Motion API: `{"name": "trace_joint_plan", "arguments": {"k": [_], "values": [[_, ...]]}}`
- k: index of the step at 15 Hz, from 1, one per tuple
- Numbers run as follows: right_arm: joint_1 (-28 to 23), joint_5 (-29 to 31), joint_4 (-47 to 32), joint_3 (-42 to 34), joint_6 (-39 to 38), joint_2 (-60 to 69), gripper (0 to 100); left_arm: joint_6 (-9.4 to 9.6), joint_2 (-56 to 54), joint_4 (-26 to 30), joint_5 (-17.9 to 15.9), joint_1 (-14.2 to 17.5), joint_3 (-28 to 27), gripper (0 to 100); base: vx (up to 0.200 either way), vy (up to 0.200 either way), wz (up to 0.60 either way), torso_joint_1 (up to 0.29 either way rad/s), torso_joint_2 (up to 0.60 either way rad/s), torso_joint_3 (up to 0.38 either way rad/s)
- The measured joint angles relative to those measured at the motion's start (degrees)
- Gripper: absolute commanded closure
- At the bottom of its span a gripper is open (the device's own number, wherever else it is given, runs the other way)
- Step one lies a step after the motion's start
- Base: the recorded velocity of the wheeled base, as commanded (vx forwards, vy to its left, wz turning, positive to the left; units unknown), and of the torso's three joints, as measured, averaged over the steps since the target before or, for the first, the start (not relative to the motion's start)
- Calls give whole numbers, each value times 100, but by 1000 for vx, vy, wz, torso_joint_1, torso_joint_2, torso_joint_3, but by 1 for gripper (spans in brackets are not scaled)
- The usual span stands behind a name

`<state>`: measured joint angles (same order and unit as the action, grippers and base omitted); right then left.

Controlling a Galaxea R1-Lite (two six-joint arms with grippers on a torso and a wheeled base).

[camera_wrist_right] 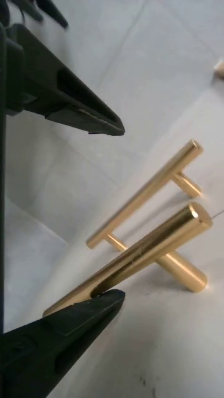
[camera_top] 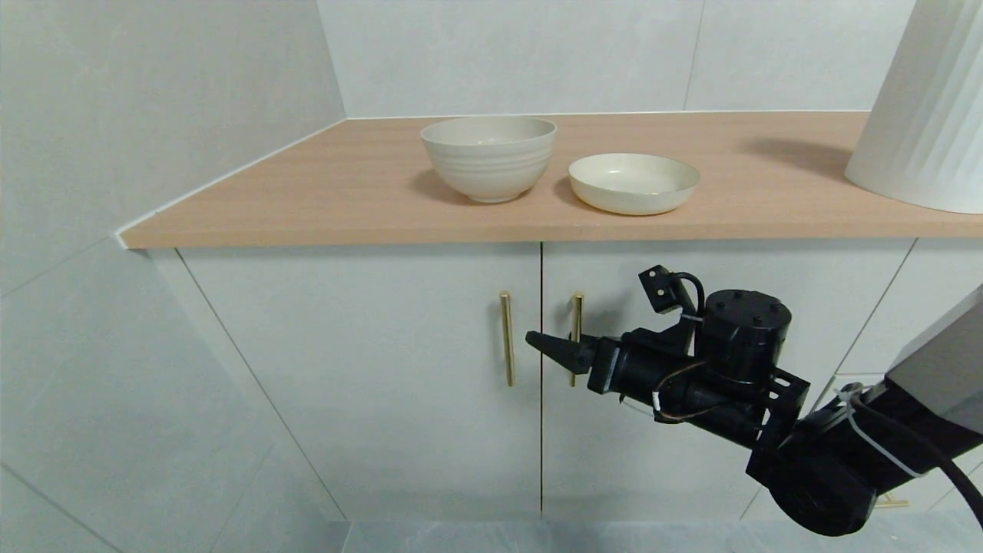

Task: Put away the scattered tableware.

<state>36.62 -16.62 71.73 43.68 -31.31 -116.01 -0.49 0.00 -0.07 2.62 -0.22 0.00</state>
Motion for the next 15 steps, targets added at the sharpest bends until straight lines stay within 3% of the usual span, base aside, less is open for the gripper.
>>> {"name": "trace_joint_plan", "arguments": {"k": [6, 10, 15], "values": [[12, -891, -5, -485, -77, 440, 0, -2, 0, -2, 0, 0, 0, 0, 0, 0, 0, 0, 0, 0], [74, -985, -5, -780, -74, 729, 0, -2, 0, 0, -2, 0, 0, 0, 0, 0, 0, 0, 0, 0], [325, -1376, 1, -1734, -39, 1460, 0, -9, 0, 0, -2, -5, 0, 0, 0, 0, 0, 0, 0, 0]]}}
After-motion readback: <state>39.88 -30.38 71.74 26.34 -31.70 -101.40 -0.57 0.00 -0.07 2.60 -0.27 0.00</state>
